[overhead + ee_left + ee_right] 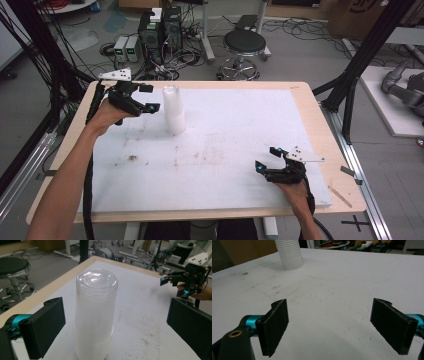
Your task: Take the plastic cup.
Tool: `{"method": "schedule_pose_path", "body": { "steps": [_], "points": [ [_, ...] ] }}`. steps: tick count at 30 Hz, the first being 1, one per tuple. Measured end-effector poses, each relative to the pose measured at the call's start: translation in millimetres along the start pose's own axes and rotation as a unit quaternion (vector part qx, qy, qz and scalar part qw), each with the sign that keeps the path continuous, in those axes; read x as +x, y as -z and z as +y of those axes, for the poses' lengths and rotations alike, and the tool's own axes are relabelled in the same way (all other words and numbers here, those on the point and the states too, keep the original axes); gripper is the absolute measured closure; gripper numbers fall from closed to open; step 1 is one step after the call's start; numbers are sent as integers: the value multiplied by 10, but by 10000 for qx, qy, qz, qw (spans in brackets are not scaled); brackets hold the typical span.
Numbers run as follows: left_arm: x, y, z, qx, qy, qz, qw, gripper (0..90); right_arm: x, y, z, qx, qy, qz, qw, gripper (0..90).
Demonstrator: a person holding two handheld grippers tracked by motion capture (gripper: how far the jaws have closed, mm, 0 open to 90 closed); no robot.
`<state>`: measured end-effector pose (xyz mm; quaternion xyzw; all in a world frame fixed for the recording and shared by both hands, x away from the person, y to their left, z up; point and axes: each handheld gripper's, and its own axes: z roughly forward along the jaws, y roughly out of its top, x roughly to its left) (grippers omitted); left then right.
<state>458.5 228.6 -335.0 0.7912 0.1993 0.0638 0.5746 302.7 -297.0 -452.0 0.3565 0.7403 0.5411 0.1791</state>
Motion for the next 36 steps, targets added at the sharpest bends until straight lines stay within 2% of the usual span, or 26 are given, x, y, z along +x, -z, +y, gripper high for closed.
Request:
{"method": "schedule_pose_path", "body": {
  "steps": [6,8,10,17,19,24,27,36],
  "points": [
    [85,-75,20,55,-23,-8,10000,18,-5,-1,1,11,-32,24,10000,149],
    [136,-112,-27,226,38,29,9997,18,-4,2,1,4,-24,17,10000,150],
    [164,-123,-45,263,73,18,9996,18,-4,5,0,15,-56,15,10000,150],
    [192,-140,-67,282,86,-18,9996,18,-20,-5,4,53,-110,47,9999,150],
    [179,-182,-36,461,44,-60,9989,18,-28,-10,6,70,-129,62,9999,150],
    [143,-276,94,530,-96,-149,9984,18,-30,-7,5,75,-169,70,9998,150],
    [153,-367,162,727,-168,-177,9971,18,-30,-5,5,63,-168,90,9998,150],
    [167,-530,217,858,-185,-185,9960,18,-40,1,3,44,-200,148,9997,150]
  ]
}}
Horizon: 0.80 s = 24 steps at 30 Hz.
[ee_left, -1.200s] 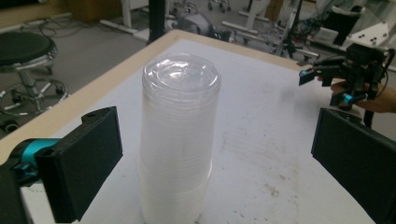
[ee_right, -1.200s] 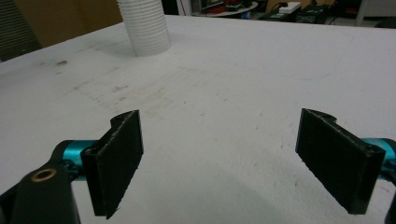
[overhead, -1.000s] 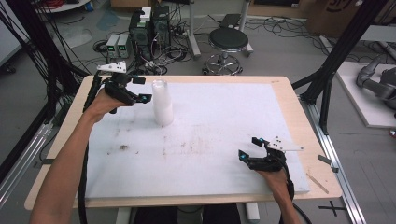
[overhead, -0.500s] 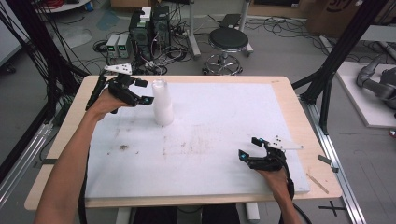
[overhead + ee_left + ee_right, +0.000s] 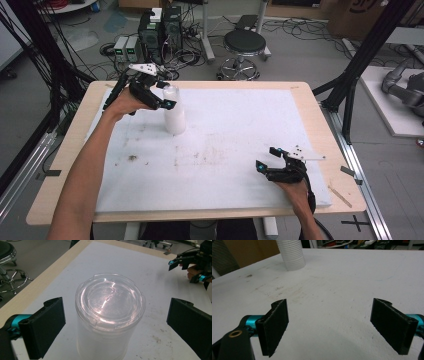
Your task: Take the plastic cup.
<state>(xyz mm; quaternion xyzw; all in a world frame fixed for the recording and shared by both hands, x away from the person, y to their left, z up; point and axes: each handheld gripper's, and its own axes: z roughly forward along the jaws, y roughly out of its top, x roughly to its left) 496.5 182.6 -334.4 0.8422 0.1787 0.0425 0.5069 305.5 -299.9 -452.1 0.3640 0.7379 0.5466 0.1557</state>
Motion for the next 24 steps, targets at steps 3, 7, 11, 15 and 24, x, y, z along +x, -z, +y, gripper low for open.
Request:
{"method": "schedule_pose_path", "body": {
  "steps": [3,7,11,15,24],
  "points": [
    [15,-16,-11,76,7,41,10000,18,1,2,0,-13,-7,4,10000,149],
    [20,-43,-25,167,43,59,9998,36,-4,0,0,0,-13,17,10000,149],
    [24,-69,-29,231,26,91,9997,104,-4,1,-1,-9,-13,10,10000,149],
    [33,-78,-38,320,49,167,9993,104,-4,4,-1,-16,-13,8,10000,149],
    [22,-96,-40,403,49,117,9991,182,-4,4,-2,-27,-25,-1,10000,149]
  ]
}}
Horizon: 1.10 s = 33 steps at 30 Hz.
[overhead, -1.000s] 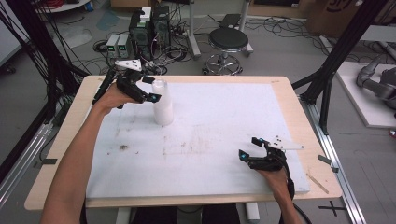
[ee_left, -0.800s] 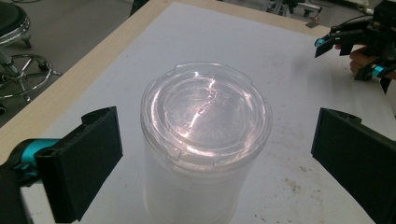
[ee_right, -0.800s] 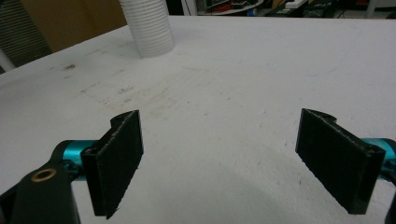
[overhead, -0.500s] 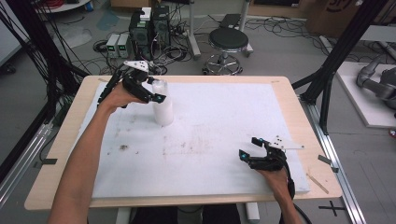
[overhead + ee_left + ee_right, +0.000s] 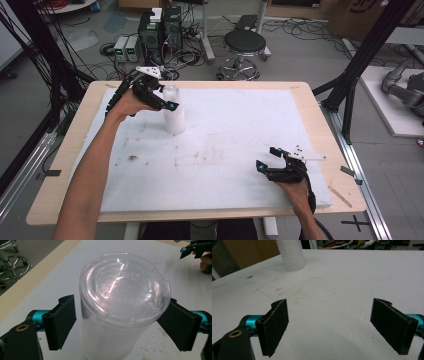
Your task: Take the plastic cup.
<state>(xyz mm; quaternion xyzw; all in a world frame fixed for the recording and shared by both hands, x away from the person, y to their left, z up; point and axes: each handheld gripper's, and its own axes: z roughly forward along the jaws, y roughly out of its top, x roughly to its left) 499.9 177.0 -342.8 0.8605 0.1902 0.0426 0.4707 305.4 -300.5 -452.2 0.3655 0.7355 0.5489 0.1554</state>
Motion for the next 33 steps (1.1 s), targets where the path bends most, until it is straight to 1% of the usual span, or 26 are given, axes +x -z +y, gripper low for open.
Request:
{"method": "schedule_pose_path", "body": {
  "steps": [1,2,4,6,8,11,13,16,17,18,22,25,30,33],
  "points": [
    [-1,-3,1,23,-9,20,10000,182,0,0,0,0,0,0,10000,149],
    [-1,-15,-2,7,39,24,10000,192,1,1,-1,-19,21,-4,10000,150],
    [3,-25,-7,82,12,49,10000,211,3,4,-1,-28,8,0,10000,150],
    [7,-26,-10,109,22,67,9999,216,-3,4,-1,-31,15,1,10000,150],
    [16,-18,-29,44,83,107,9999,231,-4,5,-1,-34,8,6,10000,150],
    [22,-13,-44,37,113,124,9999,245,-5,5,-1,-32,3,5,10000,150],
    [28,-5,-55,78,135,127,9998,259,-2,6,-1,-18,-20,15,10000,149],
    [23,-3,-54,66,163,131,9998,268,-2,4,-1,-22,-29,17,10000,150],
    [17,-4,-43,36,173,100,9998,277,-7,2,-1,-27,3,10,10000,149],
    [19,-1,-34,72,118,105,9998,286,-4,2,-1,-23,-15,12,10000,150],
    [12,-6,-18,81,96,110,9999,306,-1,6,-1,-11,-25,6,10000,149],
    [13,-2,-12,103,93,112,9998,313,-3,6,-1,-20,-15,2,10000,150],
    [7,2,-11,92,144,132,9998,321,-8,3,-1,-30,1,4,10000,149],
    [6,2,-7,102,120,134,9998,321,-7,3,-1,-33,0,5,10000,150]
  ]
}}
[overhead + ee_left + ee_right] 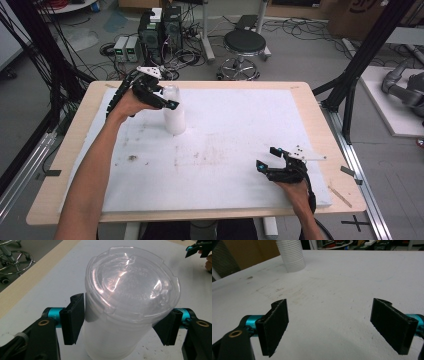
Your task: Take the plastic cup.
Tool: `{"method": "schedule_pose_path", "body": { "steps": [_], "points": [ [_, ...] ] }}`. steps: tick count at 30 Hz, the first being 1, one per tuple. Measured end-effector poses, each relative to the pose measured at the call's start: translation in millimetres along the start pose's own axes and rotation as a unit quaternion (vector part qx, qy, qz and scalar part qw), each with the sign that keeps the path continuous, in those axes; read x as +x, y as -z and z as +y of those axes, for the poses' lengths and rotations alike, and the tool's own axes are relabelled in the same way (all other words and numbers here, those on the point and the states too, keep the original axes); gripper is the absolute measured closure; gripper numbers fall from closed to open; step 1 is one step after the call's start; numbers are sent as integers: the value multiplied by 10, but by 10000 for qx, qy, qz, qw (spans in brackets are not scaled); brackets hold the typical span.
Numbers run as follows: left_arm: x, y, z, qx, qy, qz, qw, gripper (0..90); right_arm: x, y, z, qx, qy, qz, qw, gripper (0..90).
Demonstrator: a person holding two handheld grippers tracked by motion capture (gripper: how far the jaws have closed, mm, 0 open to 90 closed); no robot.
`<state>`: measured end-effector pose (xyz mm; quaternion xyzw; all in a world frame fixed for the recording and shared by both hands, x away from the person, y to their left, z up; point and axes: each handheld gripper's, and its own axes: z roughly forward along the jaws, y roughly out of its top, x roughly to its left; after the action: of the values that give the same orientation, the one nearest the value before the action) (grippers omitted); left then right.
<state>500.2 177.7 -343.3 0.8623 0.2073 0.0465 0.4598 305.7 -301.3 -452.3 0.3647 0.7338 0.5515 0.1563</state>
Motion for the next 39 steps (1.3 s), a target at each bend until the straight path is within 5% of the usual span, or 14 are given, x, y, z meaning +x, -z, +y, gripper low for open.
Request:
{"method": "schedule_pose_path", "body": {
  "steps": [39],
  "points": [
    [-68,115,92,-122,-96,80,9998,361,0,-1,2,29,-18,12,10000,149]
  ]
}}
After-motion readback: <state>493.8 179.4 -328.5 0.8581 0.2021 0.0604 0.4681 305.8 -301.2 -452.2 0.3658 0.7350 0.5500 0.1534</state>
